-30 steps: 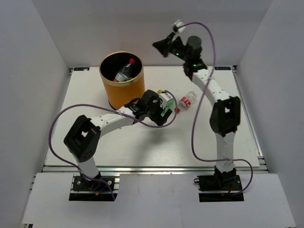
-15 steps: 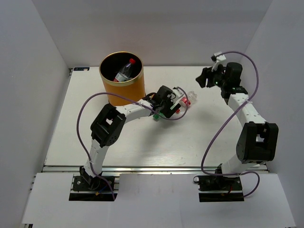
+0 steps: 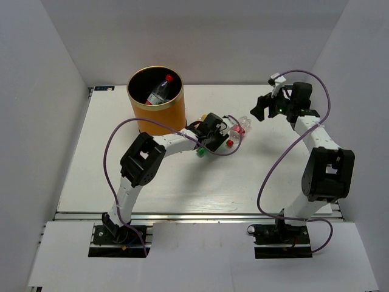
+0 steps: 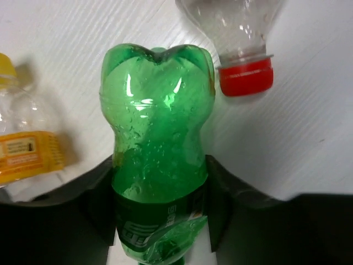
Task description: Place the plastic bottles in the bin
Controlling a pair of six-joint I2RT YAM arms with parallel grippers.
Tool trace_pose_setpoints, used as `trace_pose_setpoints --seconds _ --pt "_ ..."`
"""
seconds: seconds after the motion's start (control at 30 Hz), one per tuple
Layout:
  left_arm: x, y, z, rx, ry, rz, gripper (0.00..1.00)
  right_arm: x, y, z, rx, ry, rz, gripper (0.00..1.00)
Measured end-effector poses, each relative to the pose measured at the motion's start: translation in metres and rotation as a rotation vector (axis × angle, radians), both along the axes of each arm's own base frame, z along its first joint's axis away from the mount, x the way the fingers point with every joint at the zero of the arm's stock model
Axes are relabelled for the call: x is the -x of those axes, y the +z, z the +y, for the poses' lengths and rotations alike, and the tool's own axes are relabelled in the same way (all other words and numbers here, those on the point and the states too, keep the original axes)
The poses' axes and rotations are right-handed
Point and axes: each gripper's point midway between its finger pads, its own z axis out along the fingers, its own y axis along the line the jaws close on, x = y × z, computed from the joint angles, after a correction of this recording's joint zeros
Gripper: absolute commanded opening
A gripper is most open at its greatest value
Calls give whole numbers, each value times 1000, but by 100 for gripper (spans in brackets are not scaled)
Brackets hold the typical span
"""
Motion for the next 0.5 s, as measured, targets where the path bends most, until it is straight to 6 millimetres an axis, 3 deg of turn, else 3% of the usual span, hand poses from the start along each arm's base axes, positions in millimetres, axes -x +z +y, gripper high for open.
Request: trace_pose_setpoints --seconds 0.03,0.07,0.2,0.3,0.4,0.5 --pt "1 1 -3 7 -7 5 30 2 -4 3 13 39 -3 90" --pt "4 0 -5 9 -12 13 27 5 -8 5 23 77 -5 90" --pt "14 1 -9 1 -34 41 24 11 -11 13 58 236 -54 89" --pt "26 12 -7 -11 -43 62 24 12 -6 16 110 360 -140 89" --pt "26 63 -3 18 -27 13 24 7 0 17 216 492 -273 90" --pt "9 161 3 130 34 -149 30 -1 -2 18 337 633 -407 90"
